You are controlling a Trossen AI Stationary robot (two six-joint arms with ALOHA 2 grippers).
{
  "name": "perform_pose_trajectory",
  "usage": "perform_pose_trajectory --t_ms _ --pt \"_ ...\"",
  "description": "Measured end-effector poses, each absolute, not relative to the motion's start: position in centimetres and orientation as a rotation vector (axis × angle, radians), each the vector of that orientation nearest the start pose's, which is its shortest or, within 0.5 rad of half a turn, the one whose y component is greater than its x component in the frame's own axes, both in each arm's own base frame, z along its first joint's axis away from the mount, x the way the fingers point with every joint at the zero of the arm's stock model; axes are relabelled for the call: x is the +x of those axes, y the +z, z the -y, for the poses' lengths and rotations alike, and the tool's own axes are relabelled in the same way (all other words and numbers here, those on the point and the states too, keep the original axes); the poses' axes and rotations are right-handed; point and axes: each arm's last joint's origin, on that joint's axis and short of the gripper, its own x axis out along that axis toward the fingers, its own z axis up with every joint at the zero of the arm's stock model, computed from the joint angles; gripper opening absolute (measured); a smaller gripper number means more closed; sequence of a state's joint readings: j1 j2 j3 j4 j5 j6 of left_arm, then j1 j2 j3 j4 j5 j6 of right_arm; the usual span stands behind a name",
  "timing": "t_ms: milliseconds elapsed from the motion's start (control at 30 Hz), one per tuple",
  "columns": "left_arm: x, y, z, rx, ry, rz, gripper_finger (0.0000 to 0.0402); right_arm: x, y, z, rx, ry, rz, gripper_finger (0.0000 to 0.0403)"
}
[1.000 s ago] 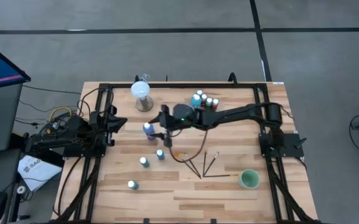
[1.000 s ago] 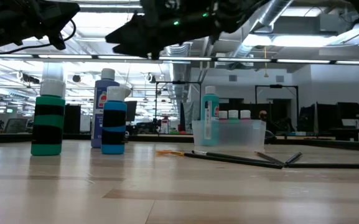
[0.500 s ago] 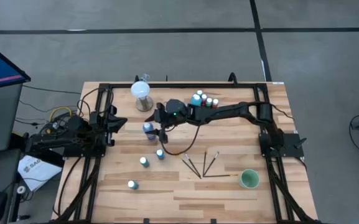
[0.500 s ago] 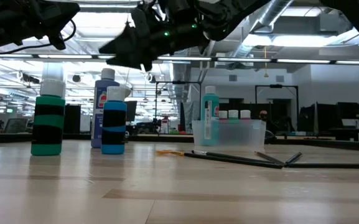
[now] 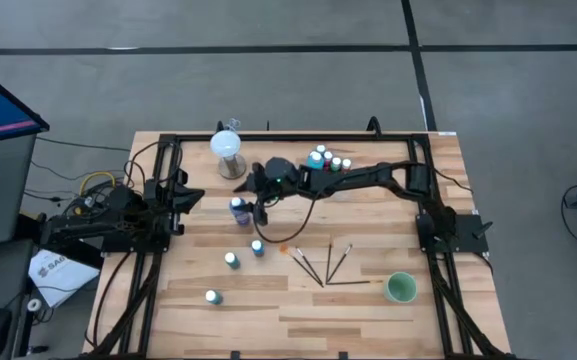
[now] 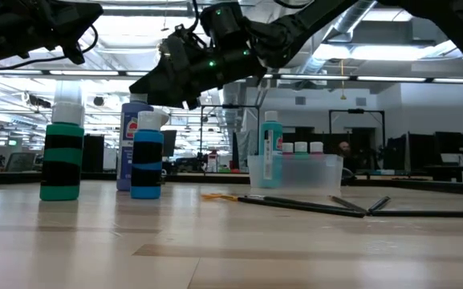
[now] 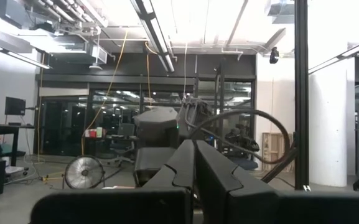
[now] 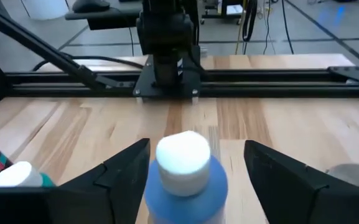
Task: Pick & Place Paint Supplies
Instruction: Put the large blue paint bottle into the transparent bin
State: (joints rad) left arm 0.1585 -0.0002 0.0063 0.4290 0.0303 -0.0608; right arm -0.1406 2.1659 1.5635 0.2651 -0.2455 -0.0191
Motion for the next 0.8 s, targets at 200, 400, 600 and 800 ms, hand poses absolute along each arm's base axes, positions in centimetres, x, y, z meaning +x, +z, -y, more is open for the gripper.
perform_pose_trajectory --t_ms 200,400,600,800 --pt "8.73 20.58 -1.3 -0.019 0.113 0.437 0.0002 49.03 20.05 6.18 0.032 0.115 -0.333 0.0192" --pt "8.73 20.58 -1.3 -0.019 0.112 0.437 0.0002 49.03 20.06 6.16 0.008 0.128 -0.33 0.0157" --pt "8.73 20.58 -1.3 -0.019 0.112 0.437 0.0002 48.98 20.05 6.5 0.007 0.127 -0.33 0.0106" --pt "8.73 20.58 -1.3 -0.019 0.112 0.437 0.0002 48.92 20.03 6.52 0.01 0.126 -0.342 0.0105"
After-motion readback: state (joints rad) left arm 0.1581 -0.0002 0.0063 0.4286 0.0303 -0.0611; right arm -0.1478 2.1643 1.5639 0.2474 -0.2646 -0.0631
